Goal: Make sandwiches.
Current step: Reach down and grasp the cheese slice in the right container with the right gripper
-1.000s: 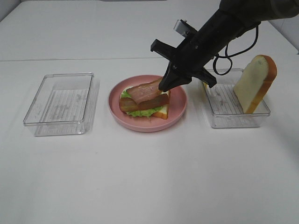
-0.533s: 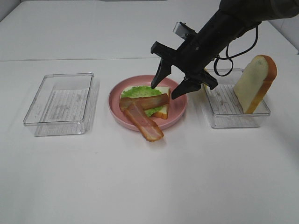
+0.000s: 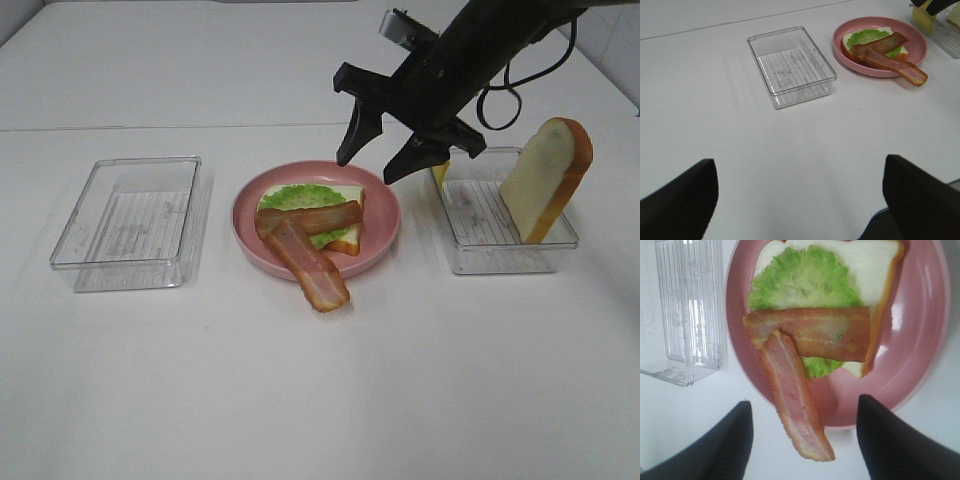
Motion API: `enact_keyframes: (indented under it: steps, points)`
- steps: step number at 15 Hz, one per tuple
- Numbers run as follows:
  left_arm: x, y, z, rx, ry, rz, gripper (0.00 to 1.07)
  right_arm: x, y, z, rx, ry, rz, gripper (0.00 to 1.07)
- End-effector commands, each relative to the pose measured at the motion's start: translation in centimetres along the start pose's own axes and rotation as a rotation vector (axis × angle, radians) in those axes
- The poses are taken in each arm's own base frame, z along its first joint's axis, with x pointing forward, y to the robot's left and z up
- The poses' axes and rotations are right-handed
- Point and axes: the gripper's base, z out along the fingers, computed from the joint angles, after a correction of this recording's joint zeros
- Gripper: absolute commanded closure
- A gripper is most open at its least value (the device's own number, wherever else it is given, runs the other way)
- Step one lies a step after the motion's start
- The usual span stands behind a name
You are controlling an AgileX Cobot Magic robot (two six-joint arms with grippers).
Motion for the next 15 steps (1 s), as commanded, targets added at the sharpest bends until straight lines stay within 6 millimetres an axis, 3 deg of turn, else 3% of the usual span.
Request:
enact_keyframes:
  steps: [1,6,8,10,12,15]
  points:
    - [0.0,0.0,0.1,0.000,-0.002,-0.001,0.22,0.1,-0.1,-2.0,0.097,-0.036,-0.030,0.49]
    - [0.0,0.0,0.1,0.000,-0.002,-0.001,0.22,-2.1,-0.1,-6.3,0.343,-0.101,-0.102,0.49]
    - [0.0,0.0,0.1,0.000,-0.002,-0.001,0.22,-3.1,-0.5,-7.2,0.392,-0.148,-0.110,0.49]
    - [0.0,0.0,0.1,0.000,-0.002,-0.001,0.22,-4.1,-1.2,-6.5,0.388,-0.148,-0.096,0.49]
    - [0.0,0.0,0.1,-0.001,-0.002,-0.001,0.22,-5.5,-4.0,-4.1,0.375,-0.102,-0.058,0.49]
    - [0.0,0.0,0.1,-0.001,-0.002,-0.001,0.22,-6.4,-6.0,-1.8,0.315,-0.078,-0.034,0.50]
